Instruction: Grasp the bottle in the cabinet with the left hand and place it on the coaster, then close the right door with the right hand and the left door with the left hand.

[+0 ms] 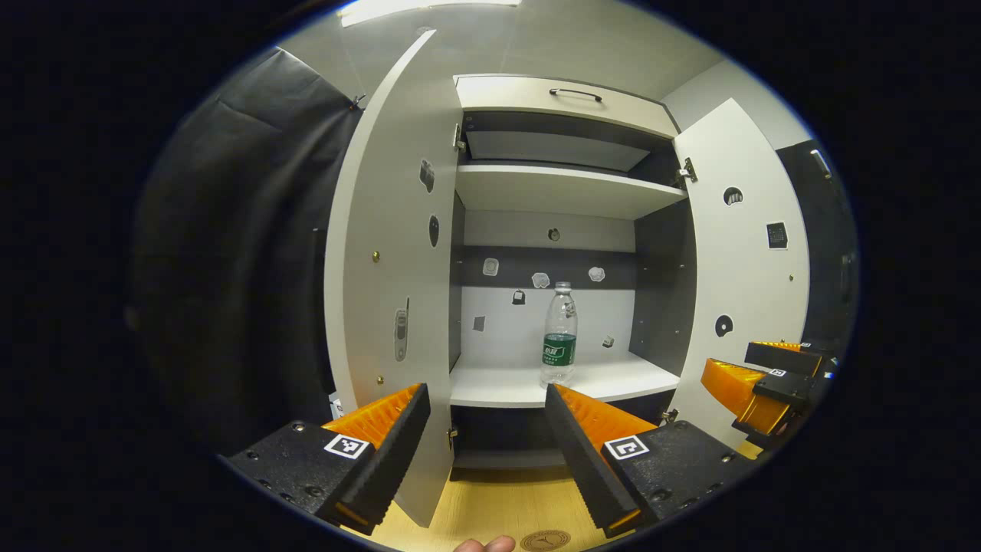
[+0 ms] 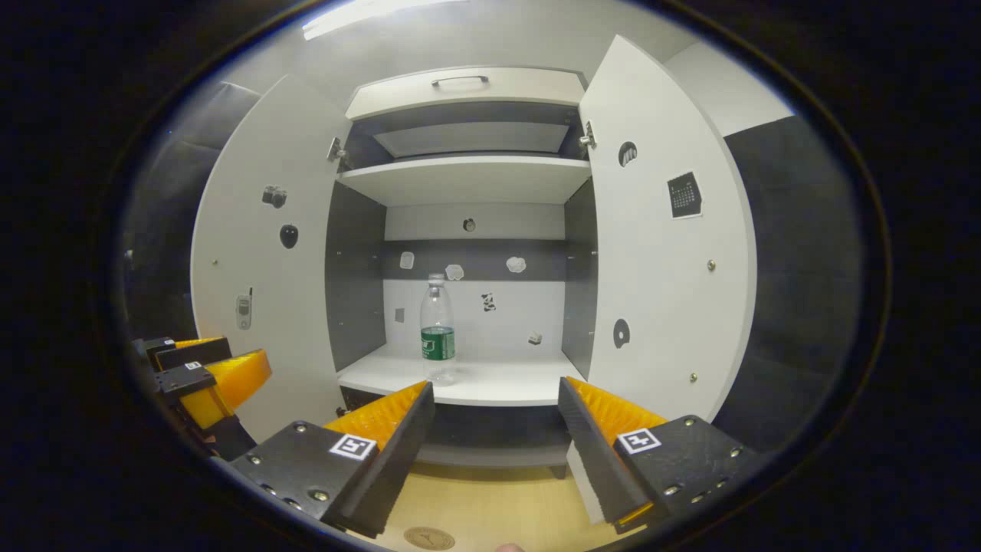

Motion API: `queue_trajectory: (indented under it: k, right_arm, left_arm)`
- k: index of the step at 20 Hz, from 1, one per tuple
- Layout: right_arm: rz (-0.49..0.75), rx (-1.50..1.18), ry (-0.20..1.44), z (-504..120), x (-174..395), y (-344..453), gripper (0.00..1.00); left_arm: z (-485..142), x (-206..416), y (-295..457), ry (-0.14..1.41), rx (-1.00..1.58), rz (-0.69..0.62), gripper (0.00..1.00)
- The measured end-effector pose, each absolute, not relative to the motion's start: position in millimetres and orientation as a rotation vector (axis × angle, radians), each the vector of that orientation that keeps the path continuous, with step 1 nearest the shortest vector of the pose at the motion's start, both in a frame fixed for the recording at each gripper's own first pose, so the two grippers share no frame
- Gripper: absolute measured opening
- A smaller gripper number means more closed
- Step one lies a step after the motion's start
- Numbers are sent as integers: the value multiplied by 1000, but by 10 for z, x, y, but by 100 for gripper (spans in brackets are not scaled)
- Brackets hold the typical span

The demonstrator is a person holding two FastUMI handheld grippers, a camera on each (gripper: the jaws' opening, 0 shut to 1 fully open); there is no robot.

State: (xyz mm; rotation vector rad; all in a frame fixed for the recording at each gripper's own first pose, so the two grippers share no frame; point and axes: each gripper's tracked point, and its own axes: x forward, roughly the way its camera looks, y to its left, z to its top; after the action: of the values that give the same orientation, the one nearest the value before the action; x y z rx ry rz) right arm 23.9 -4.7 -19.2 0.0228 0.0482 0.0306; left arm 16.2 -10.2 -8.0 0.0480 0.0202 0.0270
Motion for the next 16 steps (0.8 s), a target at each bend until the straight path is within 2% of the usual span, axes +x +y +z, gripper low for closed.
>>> queue_trajectory:
  k: [3,4,5,15,16]
  right_arm:
    - [23,20,53,-213,268,-89,99]
    - [20,17,56,-219,277,-104,99]
    - [18,15,57,-226,277,-115,99]
    - [-21,9,87,-298,341,-346,99]
    - [-26,7,92,-309,350,-374,94]
  left_arm:
    - [-90,302,-161,20,54,14,96]
    - [-100,364,-186,20,58,11,92]
    - [-90,440,-229,19,59,4,96]
    - [-42,1415,-738,-4,66,-77,96]
    - [-48,1530,-792,-3,63,-87,96]
